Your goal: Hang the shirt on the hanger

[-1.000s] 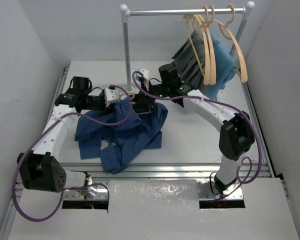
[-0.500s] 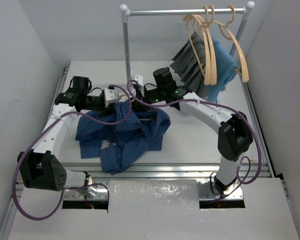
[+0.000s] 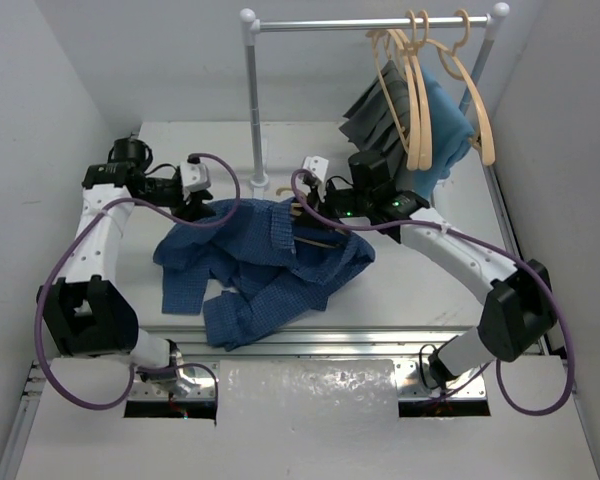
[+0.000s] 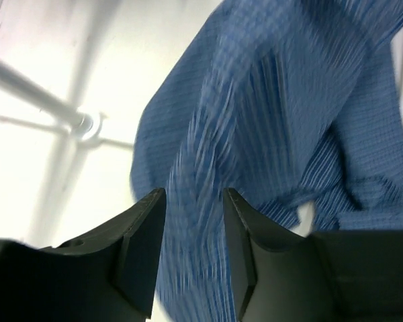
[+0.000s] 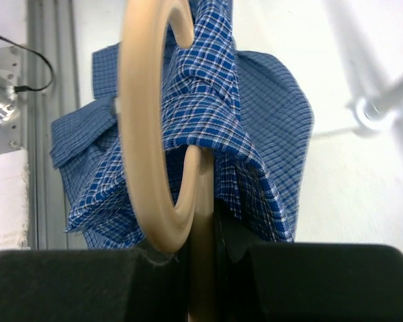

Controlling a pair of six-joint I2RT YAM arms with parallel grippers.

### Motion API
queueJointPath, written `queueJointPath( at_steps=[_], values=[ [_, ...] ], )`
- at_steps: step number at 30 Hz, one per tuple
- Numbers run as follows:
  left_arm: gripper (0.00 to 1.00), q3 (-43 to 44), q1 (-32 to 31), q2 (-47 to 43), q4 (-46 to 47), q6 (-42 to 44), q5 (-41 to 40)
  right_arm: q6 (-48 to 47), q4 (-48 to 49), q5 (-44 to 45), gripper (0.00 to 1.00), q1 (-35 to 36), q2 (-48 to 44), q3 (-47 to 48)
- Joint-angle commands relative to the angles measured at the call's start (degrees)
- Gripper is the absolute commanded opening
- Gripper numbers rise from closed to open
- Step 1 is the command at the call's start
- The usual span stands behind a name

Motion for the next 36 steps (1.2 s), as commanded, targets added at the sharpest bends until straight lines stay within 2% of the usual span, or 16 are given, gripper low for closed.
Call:
queueJointPath(
  at_steps=[1, 6, 12, 13, 15, 17, 23, 28, 34, 36],
  values=[
    [0.39, -1.47, 1.21, -2.89, 3.22, 1.20, -1.28, 1.36, -0.86, 0.58, 0.00, -2.29, -4.24, 0.20],
    [0.44, -9.72, 1.39, -6.25, 13.05, -2.04, -8.82, 0.04, -5.77, -0.82, 0.00, -2.73, -5.31, 3.17],
    [0.40, -11.84, 1.83, -2.65, 13.68, -0.38, -13.85, -0.14, -9.48, -2.41, 0.00, -2.73, -4.17, 7.22],
    [0.24, -12.46, 1.83, -2.21, 16.04, -4.56, -16.20, -0.14, -9.74, -2.32, 0.00, -2.73, -3.90, 7.57],
    [0.05, -13.34, 2.00, -1.51, 22.54, -8.37, -21.73, 0.03, -10.45, -2.49, 0.00, -2.73, -3.72, 8.19],
    [0.00, -12.73, 2.88, 0.07, 22.49, -8.30, -22.99, 0.04, -10.98, -2.32, 0.00, -2.82, -3.90, 8.28],
    [0.00, -12.55, 9.37, 1.84, 27.84, -14.01, -25.37, 0.12, -12.56, -1.70, 0.00, -5.19, -4.51, 7.85],
    [0.00, -16.84, 11.23, 1.49, 33.29, -15.25, -28.09, -0.58, -13.52, -1.35, 0.00, -5.81, -6.62, 7.75],
    [0.00, -20.54, 13.34, -1.67, 33.57, -13.23, -22.74, -0.14, -15.63, 4.17, 0.00, -6.34, -8.12, 9.68],
    [0.00, -21.33, 13.34, -4.99, 32.95, -13.04, -17.76, 1.44, -16.34, 5.93, 0.00, -6.34, -7.59, 11.35]
  ],
)
